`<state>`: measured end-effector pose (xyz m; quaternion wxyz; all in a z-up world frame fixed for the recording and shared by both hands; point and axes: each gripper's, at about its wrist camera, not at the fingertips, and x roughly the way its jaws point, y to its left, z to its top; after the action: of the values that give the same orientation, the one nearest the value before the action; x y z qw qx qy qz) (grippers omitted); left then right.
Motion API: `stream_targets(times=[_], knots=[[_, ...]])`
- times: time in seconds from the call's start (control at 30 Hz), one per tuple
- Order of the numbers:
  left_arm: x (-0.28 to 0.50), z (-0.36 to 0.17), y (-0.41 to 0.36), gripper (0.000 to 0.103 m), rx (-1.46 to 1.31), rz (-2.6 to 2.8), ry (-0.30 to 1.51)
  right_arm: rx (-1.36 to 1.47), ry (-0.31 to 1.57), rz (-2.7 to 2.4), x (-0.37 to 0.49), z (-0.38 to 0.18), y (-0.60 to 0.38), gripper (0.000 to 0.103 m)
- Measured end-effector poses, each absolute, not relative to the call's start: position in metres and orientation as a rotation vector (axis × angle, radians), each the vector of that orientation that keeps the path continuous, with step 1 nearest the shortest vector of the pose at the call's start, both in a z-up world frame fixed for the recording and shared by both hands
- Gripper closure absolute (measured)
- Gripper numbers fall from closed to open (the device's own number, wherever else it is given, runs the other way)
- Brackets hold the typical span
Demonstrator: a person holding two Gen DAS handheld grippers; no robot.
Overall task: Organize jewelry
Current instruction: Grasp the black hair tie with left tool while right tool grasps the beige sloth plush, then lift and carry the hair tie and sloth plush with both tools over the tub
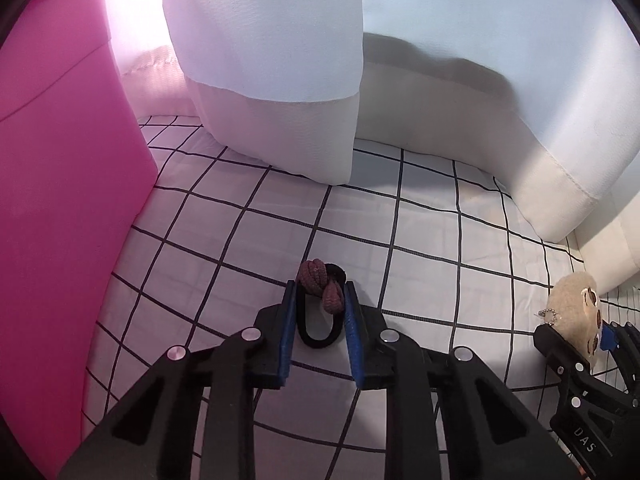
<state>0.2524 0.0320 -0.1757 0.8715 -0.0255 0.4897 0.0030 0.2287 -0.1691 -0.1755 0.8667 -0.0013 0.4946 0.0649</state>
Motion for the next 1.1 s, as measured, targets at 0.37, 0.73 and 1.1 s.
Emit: stream_targets(times=[0.37,0.73,1.1], knots=[[0.183,-0.112,0.029,0.084,-0.078,0.100,0.990,0.004,0.963,0.282,0.186,-0.122,-0.181,0.049],[0.099,0.006,0.068,0.084,-0.181,0.302,0.779,-0.072,0.783,0.581,0.145,-0.023,-0.136,0.049],[0.028,0.056,0.132,0.083,-0.209,0.532,0.686,-0.077,0.665,0.851,0.123,0.038,-0.054,0.049]])
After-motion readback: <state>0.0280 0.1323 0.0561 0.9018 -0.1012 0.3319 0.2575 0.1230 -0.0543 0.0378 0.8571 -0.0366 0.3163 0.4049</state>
